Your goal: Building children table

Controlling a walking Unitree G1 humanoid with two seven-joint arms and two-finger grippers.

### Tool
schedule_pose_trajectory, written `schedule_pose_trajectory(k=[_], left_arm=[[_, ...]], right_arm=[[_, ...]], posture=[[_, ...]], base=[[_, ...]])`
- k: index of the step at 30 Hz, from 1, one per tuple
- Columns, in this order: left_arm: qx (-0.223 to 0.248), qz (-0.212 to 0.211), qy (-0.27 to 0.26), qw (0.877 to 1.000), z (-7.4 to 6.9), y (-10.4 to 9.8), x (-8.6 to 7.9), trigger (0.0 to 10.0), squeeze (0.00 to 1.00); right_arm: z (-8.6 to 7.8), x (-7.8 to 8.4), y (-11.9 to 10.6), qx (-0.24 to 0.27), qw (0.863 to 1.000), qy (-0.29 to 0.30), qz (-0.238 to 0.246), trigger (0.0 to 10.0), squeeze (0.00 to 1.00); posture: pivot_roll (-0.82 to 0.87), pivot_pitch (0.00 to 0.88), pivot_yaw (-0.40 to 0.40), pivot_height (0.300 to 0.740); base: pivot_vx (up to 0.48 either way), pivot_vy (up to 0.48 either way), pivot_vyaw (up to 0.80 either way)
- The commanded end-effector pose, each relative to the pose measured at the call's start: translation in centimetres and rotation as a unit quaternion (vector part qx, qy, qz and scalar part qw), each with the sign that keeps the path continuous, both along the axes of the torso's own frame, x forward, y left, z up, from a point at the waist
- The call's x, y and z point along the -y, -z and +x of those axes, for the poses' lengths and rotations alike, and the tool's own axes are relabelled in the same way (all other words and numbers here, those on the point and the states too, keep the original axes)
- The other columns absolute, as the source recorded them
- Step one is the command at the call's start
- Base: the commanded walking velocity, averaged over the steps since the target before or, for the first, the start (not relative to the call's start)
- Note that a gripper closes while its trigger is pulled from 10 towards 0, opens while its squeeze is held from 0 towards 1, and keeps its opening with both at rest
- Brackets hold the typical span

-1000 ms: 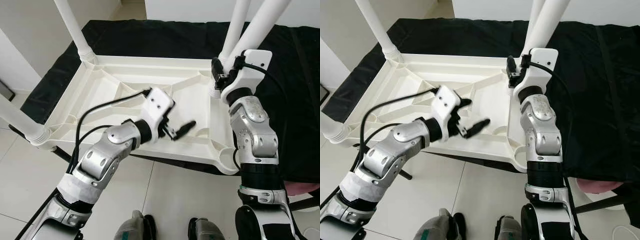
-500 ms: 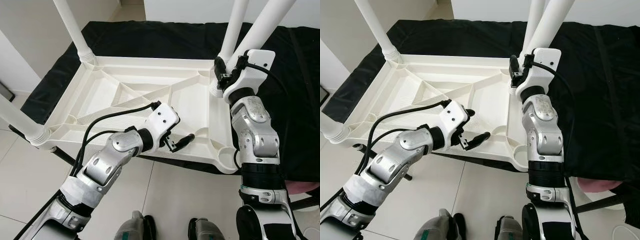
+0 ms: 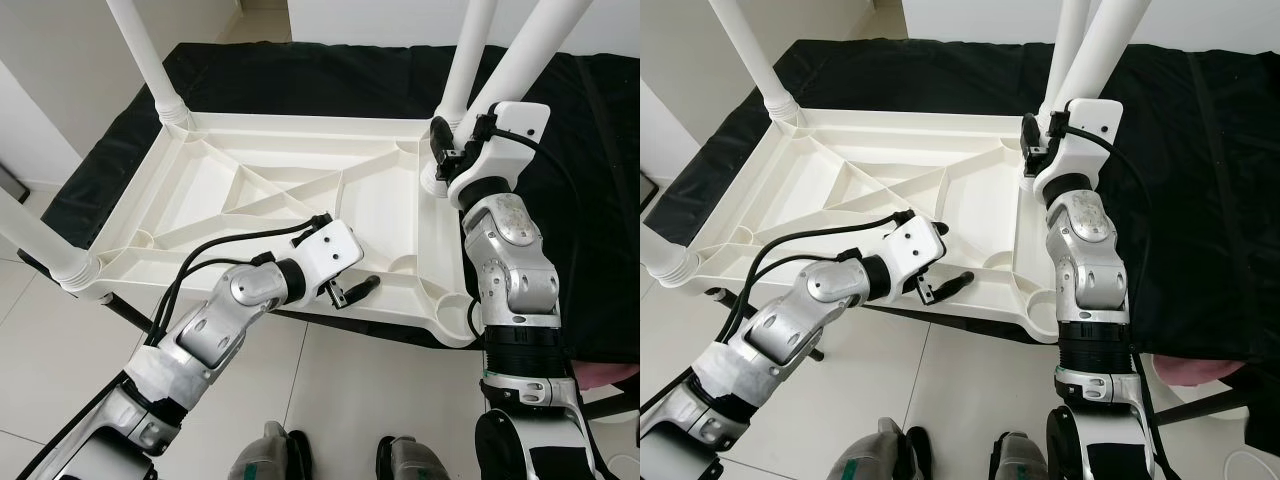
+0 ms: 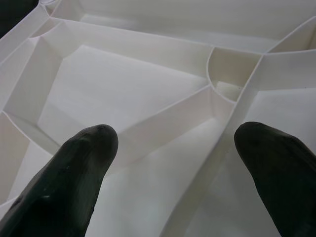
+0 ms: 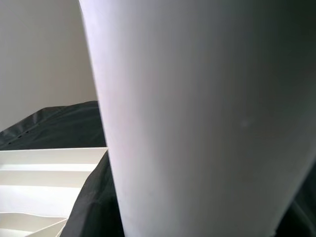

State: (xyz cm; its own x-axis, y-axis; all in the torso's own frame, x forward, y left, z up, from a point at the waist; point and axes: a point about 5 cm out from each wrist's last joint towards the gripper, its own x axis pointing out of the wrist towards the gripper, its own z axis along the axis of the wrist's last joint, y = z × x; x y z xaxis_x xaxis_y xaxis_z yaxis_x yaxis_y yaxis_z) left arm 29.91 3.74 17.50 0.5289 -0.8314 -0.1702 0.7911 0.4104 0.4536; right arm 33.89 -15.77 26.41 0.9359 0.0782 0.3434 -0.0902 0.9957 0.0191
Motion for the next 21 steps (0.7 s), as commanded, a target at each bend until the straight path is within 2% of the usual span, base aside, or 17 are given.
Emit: schedule_pose_trajectory(k=[1, 10, 15, 21], left_arm=[[0.000, 0.016, -0.014, 1.000, 0.3, 0.8, -0.2, 10.0, 0.00], [-0.003, 0.005, -0.069, 0.998, 1.6, 0.9, -0.9, 10.0, 0.00], [0.012, -0.007, -0.116, 0.993, 3.2, 0.4, -1.5, 10.0, 0.00], [0.031, -0.011, -0.143, 0.989, 4.5, -0.3, -1.7, 10.0, 0.00]], right_arm=[[-0.1, -0.5, -0.6, 0.015, 1.000, -0.012, 0.001, 10.0, 0.00], [-0.9, -1.1, 0.4, 0.008, 0.999, -0.031, -0.002, 10.0, 0.00], [-1.1, -1.2, 0.9, 0.001, 1.000, -0.030, 0.002, 10.0, 0.00], [-1.1, -1.1, 1.0, 0.000, 1.000, -0.029, 0.005, 10.0, 0.00]], posture=[[-0.06, 0.135, 0.110, 0.740], [-0.06, 0.138, 0.107, 0.740], [-0.06, 0.135, 0.102, 0.740], [-0.07, 0.129, 0.101, 0.740]], base=[[0.000, 0.000, 0.00], [0.000, 0.000, 0.00], [0.000, 0.000, 0.00], [0.000, 0.000, 0.00]])
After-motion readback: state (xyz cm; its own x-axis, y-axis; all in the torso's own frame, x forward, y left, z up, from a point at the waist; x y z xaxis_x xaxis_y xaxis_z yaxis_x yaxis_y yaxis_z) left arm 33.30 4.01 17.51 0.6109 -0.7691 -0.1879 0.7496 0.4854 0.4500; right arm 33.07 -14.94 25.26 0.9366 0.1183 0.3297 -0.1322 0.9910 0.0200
